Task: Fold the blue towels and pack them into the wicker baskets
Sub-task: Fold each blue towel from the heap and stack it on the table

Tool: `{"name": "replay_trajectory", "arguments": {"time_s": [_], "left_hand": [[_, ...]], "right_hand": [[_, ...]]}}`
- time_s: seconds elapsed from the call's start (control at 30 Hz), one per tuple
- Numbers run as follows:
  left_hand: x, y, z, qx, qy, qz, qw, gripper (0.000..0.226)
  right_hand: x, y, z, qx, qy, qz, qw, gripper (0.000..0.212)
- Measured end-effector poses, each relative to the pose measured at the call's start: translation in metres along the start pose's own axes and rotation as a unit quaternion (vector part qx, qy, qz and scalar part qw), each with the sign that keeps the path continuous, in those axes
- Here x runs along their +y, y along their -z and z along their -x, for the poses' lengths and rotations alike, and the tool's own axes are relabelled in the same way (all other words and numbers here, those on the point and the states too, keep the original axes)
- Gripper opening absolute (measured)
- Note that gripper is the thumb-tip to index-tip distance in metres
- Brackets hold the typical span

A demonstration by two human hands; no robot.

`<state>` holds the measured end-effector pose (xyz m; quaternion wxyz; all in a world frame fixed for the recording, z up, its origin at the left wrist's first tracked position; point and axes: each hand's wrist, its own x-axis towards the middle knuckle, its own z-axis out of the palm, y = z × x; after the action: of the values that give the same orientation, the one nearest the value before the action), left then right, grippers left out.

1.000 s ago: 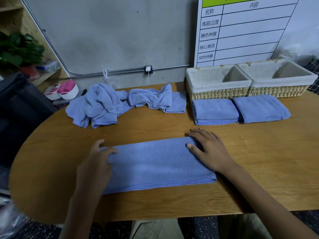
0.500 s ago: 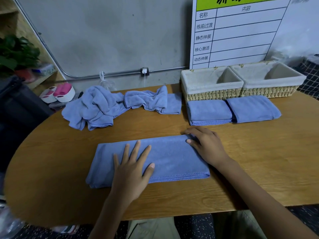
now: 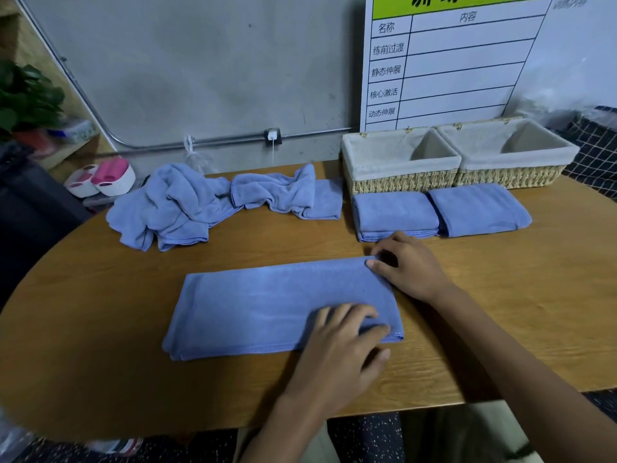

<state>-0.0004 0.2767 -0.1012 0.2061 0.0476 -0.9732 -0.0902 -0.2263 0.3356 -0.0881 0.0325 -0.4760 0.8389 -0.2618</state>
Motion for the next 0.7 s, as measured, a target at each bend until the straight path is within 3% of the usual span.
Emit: {"name": "replay_trajectory", "arguments": {"time_s": [0.4,0.57,0.7], "left_hand": [[0.021,-0.022,-0.04,0.054,0.117,-0.041,0.991,0.054],[0.029,-0.023,-0.041,0.073,0.12,-0.038,0.989,0.043],[0.031,-0.025,-0.039,0.079,0.107,-0.022,0.991,0.03]], "right_hand": [[0.003,0.011,-0.004,-0.061,-0.022,-0.203,0.977,0.012],[0.004,0.013,0.0,-0.058,-0.033,-0.328,0.942,0.003],[0.007,0.021,0.003,-0.069,-0.041,-0.377,0.923,0.011]]}}
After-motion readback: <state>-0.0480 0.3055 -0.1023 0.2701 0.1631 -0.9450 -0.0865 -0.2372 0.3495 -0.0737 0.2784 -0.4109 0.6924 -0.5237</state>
